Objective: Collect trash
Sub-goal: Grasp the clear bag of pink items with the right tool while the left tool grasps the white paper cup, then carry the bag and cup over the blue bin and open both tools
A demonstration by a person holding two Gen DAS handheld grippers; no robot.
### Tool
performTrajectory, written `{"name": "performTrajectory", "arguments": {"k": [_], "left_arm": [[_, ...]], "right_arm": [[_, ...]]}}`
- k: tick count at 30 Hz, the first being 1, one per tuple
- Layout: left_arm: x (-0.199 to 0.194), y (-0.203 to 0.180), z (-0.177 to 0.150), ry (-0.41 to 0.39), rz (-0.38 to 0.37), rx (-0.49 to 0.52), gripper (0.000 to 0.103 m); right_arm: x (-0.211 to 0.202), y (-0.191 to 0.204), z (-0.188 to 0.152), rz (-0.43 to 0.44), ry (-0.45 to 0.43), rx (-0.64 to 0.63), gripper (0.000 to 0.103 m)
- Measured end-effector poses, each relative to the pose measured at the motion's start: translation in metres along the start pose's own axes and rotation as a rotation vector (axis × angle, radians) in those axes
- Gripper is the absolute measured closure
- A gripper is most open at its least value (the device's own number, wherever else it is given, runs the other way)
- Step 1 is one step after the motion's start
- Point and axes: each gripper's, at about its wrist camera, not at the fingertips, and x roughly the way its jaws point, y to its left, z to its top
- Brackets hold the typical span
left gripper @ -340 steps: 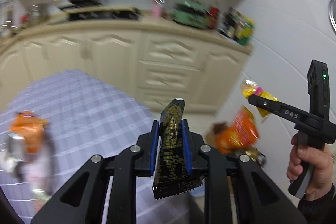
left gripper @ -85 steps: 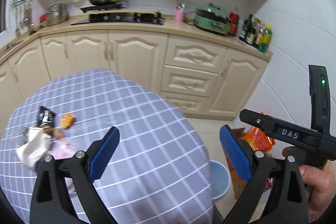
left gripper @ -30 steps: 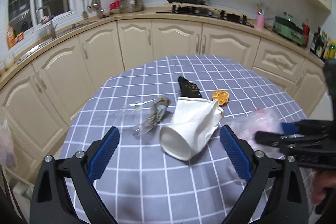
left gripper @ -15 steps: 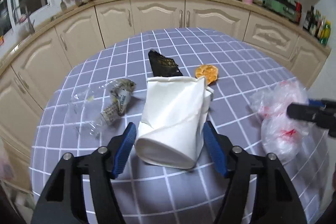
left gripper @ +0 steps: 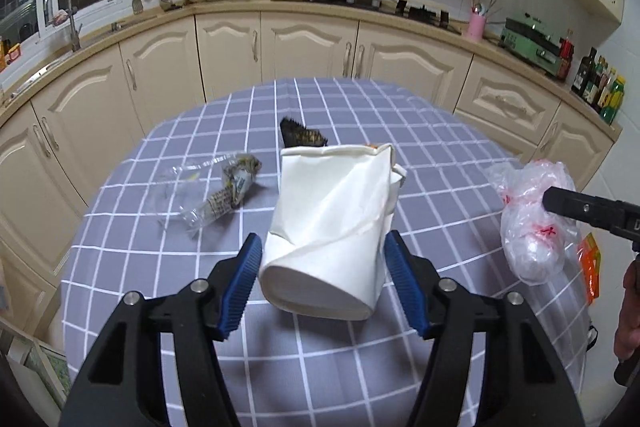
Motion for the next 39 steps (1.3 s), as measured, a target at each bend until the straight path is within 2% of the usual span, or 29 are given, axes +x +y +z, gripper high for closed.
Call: {"name": "performTrajectory", "arguments": {"k": [7, 13, 18, 23, 28, 30, 34, 39], "left_arm": [[-0.026, -0.025, 0.008, -0.047, -0.021, 0.024, 0.041], [-0.034, -0.067, 0.017, -0.069, -0.071, 0.067, 0.041], [-0.038, -0.12, 0.023, -0.085, -0.165, 0.134, 0.041], [-0.032, -0.193, 0.018, -0.066, -0.282, 0.223, 0.041], [-0.018, -0.261, 0.004, -0.007, -0.386, 0.309, 0.041], [-0.007, -0.29, -0.006, 0.043, -0.427, 0.335, 0.041], [0.012, -0.333, -0.029, 0.13, -0.476, 0.376, 0.041], [0.04, -0.388, -0.059, 0.23, -0.497, 0.464, 0.04]], "right_arm": [[-0.034, -0.023, 0.001, -0.007, -0.078, 0.053, 0.053], [-0.064, -0.054, -0.003, -0.031, -0.133, 0.108, 0.053], [-0.1, -0.098, -0.012, -0.099, -0.191, 0.183, 0.053], [-0.14, -0.164, -0.039, -0.228, -0.227, 0.309, 0.053], [-0.17, -0.234, -0.079, -0.358, -0.224, 0.465, 0.052], [-0.176, -0.254, -0.093, -0.387, -0.214, 0.517, 0.052], [-0.179, -0.281, -0.116, -0.422, -0.193, 0.577, 0.052], [-0.172, -0.312, -0.14, -0.439, -0.157, 0.643, 0.052]]}}
